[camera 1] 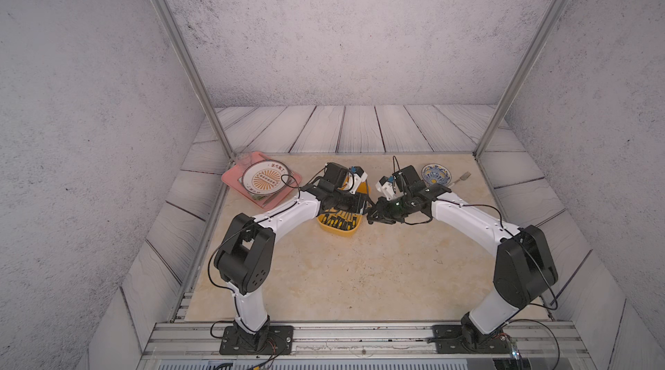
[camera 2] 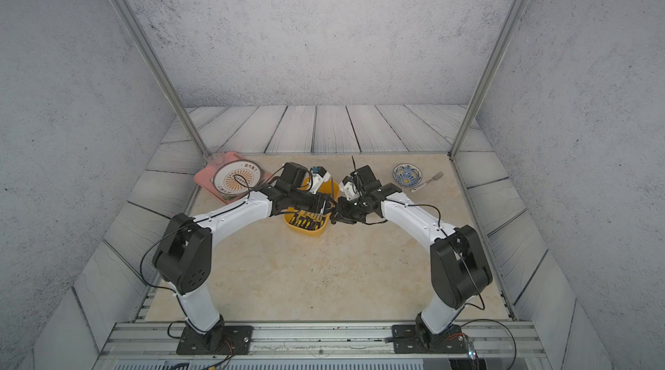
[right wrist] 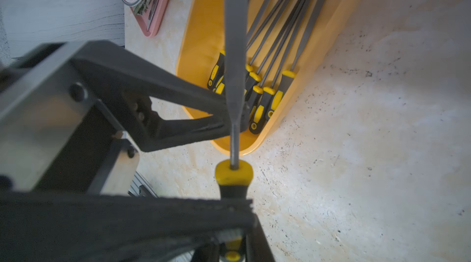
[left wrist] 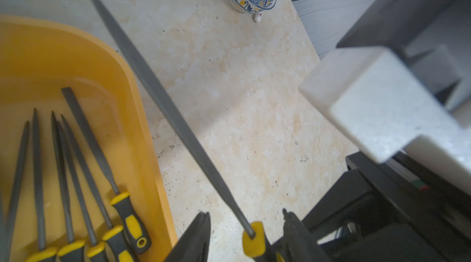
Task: Put the file tool into the storage box
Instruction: Place the file tool in the storage box, then reset both arms
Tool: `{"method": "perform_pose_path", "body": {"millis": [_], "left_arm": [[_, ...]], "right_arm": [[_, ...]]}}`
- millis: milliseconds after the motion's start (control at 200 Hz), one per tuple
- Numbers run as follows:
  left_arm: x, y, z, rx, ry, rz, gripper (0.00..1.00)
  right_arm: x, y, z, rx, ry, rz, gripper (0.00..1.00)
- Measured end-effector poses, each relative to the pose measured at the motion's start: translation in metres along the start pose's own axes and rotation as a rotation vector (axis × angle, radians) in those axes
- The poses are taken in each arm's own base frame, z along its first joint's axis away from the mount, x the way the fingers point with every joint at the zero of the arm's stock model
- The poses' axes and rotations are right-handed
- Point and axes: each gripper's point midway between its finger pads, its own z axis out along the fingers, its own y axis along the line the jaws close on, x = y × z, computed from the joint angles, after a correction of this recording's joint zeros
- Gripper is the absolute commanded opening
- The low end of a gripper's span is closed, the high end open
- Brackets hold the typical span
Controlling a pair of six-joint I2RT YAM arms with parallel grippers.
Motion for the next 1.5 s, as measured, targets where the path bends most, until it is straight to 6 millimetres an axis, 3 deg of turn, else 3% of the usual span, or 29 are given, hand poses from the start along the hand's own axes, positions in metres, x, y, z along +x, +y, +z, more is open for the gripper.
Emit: {"method": "perform_pose_path", "body": {"millis": [205, 330, 380, 490, 761, 881, 1056, 1081, 1106, 1116, 1211, 1281, 1376, 1496], "left_arm": [[-0.002, -0.011, 0.003, 0.06, -0.004, -0.002, 0.0], [-0.002, -0.01, 0.004, 0.054, -0.001, -0.009, 0.0], [-0.002, -0.007, 0.004, 0.039, -0.005, 0.0, 0.0], [0.007, 0.017, 0.005, -0.085, 0.018, 0.001, 0.0], [0.027, 0.097, 0.001, -0.487, 0.093, 0.025, 0.0], [0.043, 0.124, 0.006, -0.586, 0.159, 0.015, 0.3], [0.052, 0.141, 0.006, -0.659, 0.208, 0.012, 0.57], [0.051, 0.142, 0.004, -0.668, 0.203, 0.012, 0.7], [0.049, 0.141, 0.002, -0.673, 0.2, 0.023, 0.94], [0.048, 0.142, 0.002, -0.677, 0.196, 0.02, 1.0], [0.036, 0.137, -0.01, -0.701, 0.159, 0.038, 0.98], [0.024, 0.132, -0.024, -0.723, 0.109, 0.052, 0.98], [0.003, 0.125, -0.054, -0.783, 0.016, 0.079, 0.99], [-0.016, 0.132, -0.108, -0.936, -0.131, 0.097, 0.98]], "right_arm": [[-0.002, 0.0, -0.001, 0.012, -0.007, 0.003, 0.03], [-0.001, -0.002, -0.002, 0.03, -0.008, 0.004, 0.29], [-0.001, -0.003, -0.002, 0.041, -0.009, 0.005, 0.34], [-0.007, -0.002, -0.01, 0.056, -0.049, -0.001, 0.36], [-0.016, 0.011, -0.029, 0.035, -0.136, -0.045, 0.35], [-0.008, 0.0, -0.022, 0.05, -0.116, -0.029, 0.35], [0.0, -0.016, -0.017, 0.1, -0.106, -0.011, 0.36], [0.001, -0.018, -0.019, 0.109, -0.11, -0.01, 0.36], [0.001, -0.021, -0.021, 0.124, -0.117, -0.01, 0.36], [0.001, -0.022, -0.021, 0.128, -0.12, -0.011, 0.35], [-0.005, -0.037, -0.036, 0.203, -0.171, -0.005, 0.35], [-0.012, -0.061, -0.053, 0.309, -0.238, 0.015, 0.35], [-0.017, -0.111, -0.082, 0.536, -0.349, 0.06, 0.34], [-0.002, -0.181, -0.12, 0.881, -0.448, 0.085, 0.35]]}}
